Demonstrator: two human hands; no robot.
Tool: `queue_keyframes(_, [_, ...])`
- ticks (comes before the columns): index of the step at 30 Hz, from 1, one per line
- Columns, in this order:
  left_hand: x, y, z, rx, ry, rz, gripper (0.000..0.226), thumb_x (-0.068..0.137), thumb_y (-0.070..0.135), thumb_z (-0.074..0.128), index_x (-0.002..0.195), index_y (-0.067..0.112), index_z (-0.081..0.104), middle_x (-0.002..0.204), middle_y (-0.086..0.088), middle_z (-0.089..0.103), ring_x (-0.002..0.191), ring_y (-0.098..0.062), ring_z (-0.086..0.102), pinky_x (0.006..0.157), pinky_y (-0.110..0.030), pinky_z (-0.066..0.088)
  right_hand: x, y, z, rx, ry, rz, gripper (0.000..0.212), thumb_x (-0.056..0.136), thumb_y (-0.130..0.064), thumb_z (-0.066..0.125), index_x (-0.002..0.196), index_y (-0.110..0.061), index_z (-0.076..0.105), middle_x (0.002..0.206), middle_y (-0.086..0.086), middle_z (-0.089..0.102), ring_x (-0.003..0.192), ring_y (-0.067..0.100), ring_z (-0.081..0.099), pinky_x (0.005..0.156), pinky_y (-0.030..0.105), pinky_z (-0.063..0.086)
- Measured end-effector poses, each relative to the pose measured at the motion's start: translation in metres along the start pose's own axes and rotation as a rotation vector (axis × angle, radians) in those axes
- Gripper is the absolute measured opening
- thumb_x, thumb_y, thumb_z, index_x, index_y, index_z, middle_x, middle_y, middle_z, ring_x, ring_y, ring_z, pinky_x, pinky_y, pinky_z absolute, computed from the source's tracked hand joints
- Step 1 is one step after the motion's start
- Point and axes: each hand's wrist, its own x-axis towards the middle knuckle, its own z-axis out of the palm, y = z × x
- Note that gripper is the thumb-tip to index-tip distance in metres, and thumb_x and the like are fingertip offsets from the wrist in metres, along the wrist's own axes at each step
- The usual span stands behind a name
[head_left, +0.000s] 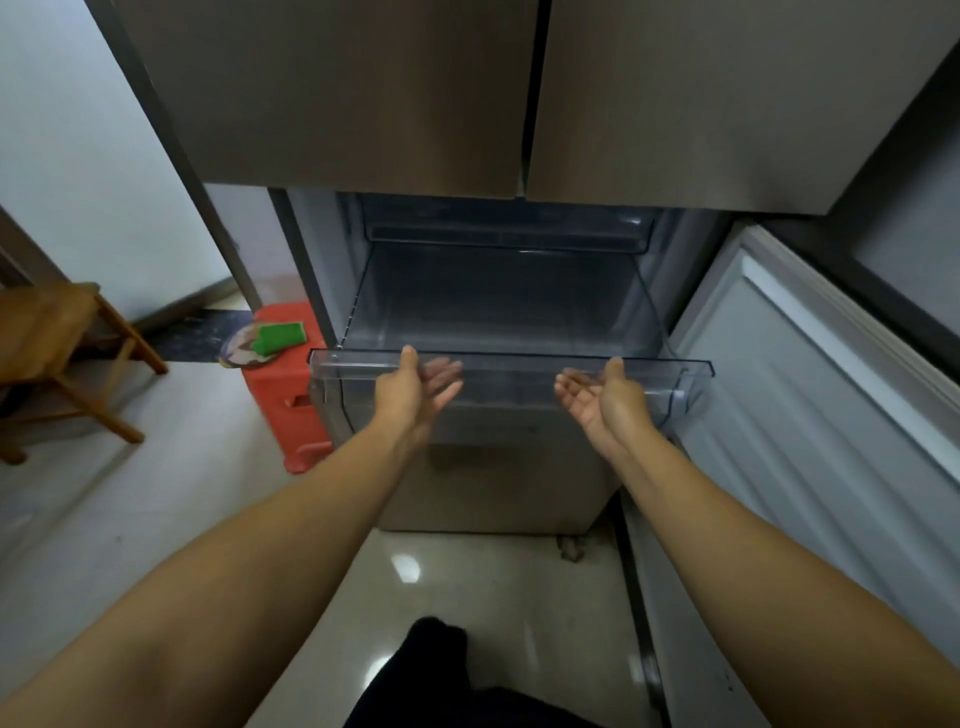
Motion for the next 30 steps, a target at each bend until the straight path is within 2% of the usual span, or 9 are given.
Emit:
queue_keyframes(3, [0.027, 0.021, 0.003, -0.07, -0.082, -0.098, 0.018, 0.102, 0.009, 0.034, 0.097, 0.002, 0.05, 0.111, -0.017, 0.057, 0.115, -0.029, 0.057, 0.093, -0.044, 0.047, 0.021, -0.015, 0.018, 0.042, -0.04, 0.054, 0.029, 0.106, -0.024, 0.032, 0.117, 0.001, 0.044, 0.083, 0.02, 0.056, 0.074, 0.027, 0.06, 0.047, 0.032, 0.058])
queue_keyframes(5, [0.042, 0.031, 0.006, -0.09, -0.127, -0.147, 0.021, 0.097, -0.001, 0.031, 0.1, 0.002, 0.051, 0.117, -0.019, 0.057, 0.121, -0.03, 0.053, 0.093, -0.045, 0.047, 0.03, -0.029, 0.024, 0.041, -0.073, 0.097, 0.017, 0.103, -0.01, 0.035, 0.101, 0.002, 0.048, 0.085, 0.02, 0.054, 0.078, 0.027, 0.059, 0.059, 0.038, 0.06])
queue_keyframes(9, [0.077, 0.041, 0.018, -0.073, -0.121, -0.154, 0.03, 0.09, -0.011, 0.024, 0.097, 0.003, 0.05, 0.111, -0.016, 0.057, 0.113, -0.03, 0.055, 0.091, -0.045, 0.047, 0.059, -0.039, 0.04, 0.019, -0.079, 0.113, 0.025, 0.091, 0.012, 0.027, 0.09, -0.001, 0.048, 0.086, 0.018, 0.052, 0.083, 0.028, 0.057, 0.083, 0.046, 0.049])
queue_keyframes(14, [0.134, 0.06, 0.042, -0.044, -0.079, -0.179, 0.026, 0.093, -0.009, 0.025, 0.092, 0.002, 0.048, 0.105, -0.02, 0.057, 0.093, -0.029, 0.06, 0.098, -0.051, 0.045, 0.102, -0.058, 0.071, 0.012, -0.001, 0.107, 0.056, 0.09, 0.016, 0.018, 0.142, 0.004, 0.03, 0.107, 0.027, 0.052, 0.111, 0.036, 0.053, 0.098, 0.054, 0.04])
queue_keyframes(17, [0.158, 0.07, 0.053, -0.074, -0.081, -0.214, 0.025, 0.097, -0.005, 0.026, 0.093, 0.003, 0.049, 0.097, -0.018, 0.056, 0.093, -0.03, 0.058, 0.105, -0.054, 0.038, 0.13, -0.066, 0.09, 0.039, 0.044, 0.11, 0.046, 0.091, 0.015, 0.015, 0.125, 0.006, 0.045, 0.132, 0.032, 0.047, 0.132, 0.04, 0.042, 0.1, 0.056, 0.036])
queue_keyframes(21, [0.181, 0.082, 0.065, -0.003, -0.095, -0.216, 0.05, 0.093, -0.013, 0.019, 0.132, 0.005, 0.045, 0.13, -0.016, 0.053, 0.132, -0.032, 0.044, 0.098, -0.05, 0.04, 0.154, -0.073, 0.11, -0.028, 0.043, 0.104, 0.05, 0.092, 0.015, 0.014, 0.137, 0.009, 0.036, 0.142, 0.026, 0.041, 0.133, 0.041, 0.041, 0.089, 0.05, 0.045])
queue_keyframes(24, [0.191, 0.082, 0.072, 0.009, -0.074, -0.23, 0.054, 0.092, -0.015, 0.021, 0.137, 0.006, 0.042, 0.143, -0.016, 0.045, 0.133, -0.032, 0.044, 0.098, -0.049, 0.041, 0.162, -0.071, 0.118, -0.012, 0.045, 0.09, 0.039, 0.093, 0.017, 0.015, 0.098, 0.006, 0.052, 0.125, 0.028, 0.048, 0.121, 0.042, 0.05, 0.094, 0.052, 0.045])
queue_keyframes(27, [0.192, 0.081, 0.069, 0.112, -0.051, -0.225, 0.048, 0.094, -0.012, 0.026, 0.137, 0.005, 0.042, 0.135, -0.017, 0.05, 0.13, -0.029, 0.048, 0.096, -0.045, 0.044, 0.165, -0.071, 0.111, -0.015, 0.034, 0.106, 0.041, 0.093, 0.016, 0.014, 0.113, 0.008, 0.049, 0.131, 0.027, 0.049, 0.122, 0.04, 0.051, 0.097, 0.051, 0.045])
queue_keyframes(30, [0.182, 0.082, 0.067, 0.202, -0.054, -0.247, 0.042, 0.099, -0.003, 0.028, 0.139, 0.004, 0.038, 0.109, -0.014, 0.056, 0.122, -0.029, 0.053, 0.099, -0.045, 0.043, 0.15, -0.074, 0.103, -0.087, 0.012, 0.115, 0.03, 0.102, 0.004, 0.022, 0.116, 0.003, 0.048, 0.127, 0.028, 0.055, 0.087, 0.031, 0.061, 0.09, 0.045, 0.048])
